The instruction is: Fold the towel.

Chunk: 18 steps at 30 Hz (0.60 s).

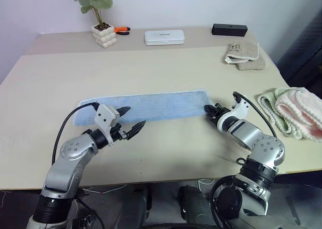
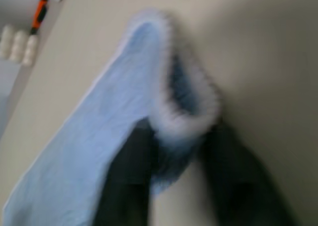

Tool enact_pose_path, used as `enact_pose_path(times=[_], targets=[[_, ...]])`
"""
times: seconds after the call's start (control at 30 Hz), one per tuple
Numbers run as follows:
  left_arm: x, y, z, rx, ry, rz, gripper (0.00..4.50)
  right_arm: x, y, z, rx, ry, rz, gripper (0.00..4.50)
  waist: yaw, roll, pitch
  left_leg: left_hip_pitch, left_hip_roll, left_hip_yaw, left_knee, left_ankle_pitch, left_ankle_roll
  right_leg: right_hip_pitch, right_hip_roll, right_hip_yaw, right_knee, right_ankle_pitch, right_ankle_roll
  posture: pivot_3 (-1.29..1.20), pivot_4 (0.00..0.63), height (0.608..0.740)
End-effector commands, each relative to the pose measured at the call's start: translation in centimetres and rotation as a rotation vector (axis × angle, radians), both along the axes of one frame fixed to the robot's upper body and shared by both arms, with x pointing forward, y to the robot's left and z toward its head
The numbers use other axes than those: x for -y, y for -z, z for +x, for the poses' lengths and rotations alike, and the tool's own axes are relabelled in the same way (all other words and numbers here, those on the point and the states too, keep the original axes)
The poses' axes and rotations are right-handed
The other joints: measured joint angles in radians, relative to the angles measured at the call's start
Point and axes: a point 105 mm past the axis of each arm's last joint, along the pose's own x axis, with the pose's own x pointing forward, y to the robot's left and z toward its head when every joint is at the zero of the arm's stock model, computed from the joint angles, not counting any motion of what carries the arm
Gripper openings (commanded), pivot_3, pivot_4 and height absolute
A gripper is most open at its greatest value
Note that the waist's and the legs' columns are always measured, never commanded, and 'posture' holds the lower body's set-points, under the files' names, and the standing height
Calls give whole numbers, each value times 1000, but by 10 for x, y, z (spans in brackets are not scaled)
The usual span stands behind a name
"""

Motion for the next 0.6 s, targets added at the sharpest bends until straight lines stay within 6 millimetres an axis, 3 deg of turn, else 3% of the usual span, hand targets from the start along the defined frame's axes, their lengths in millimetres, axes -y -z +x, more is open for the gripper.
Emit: enact_pose_path(times=[0.03, 0.17, 0.27, 0.37, 0.47, 0.6], targets=[[2, -12, -3, 52, 5, -11, 4022, 11, -17, 1, 58, 38, -12, 32, 2, 0, 0, 0, 0, 0, 0, 0, 0, 0, 0, 0, 0, 0, 0, 0, 150, 731], [1, -12, 0, 54, 1, -12, 4022, 35, -34, -8, 122, 28, -152, 32, 4, 1, 0, 0, 0, 0, 0, 0, 0, 0, 0, 0, 0, 0, 0, 0, 150, 731], [-1, -10, 2, 54, -2, -4, 4022, 60, -58, -17, 207, 5, -305, 32, 4, 1, 1, -1, 0, 0, 0, 0, 1, 0, -1, -1, -1, 0, 0, 0, 150, 731], [-3, -8, 5, 53, -2, -1, 4022, 61, -82, -22, 302, -90, -465, 32, -3, 1, 1, -1, 0, 0, 0, 0, 1, 0, 0, -1, -1, -2, -3, 0, 150, 731], [-3, -8, 9, 57, 2, 5, 4022, 35, -100, -25, 420, -260, -642, 32, -9, 1, 1, 0, 2, 1, 0, 0, 1, 0, 1, -1, -1, -2, -3, 0, 150, 731], [-1, -11, 14, 70, 7, 9, 4022, -32, -98, -40, 576, -612, -809, 32, -6, 1, 1, 0, 4, 0, -1, 0, 1, 0, 3, -1, -2, -2, -2, 0, 150, 731]])
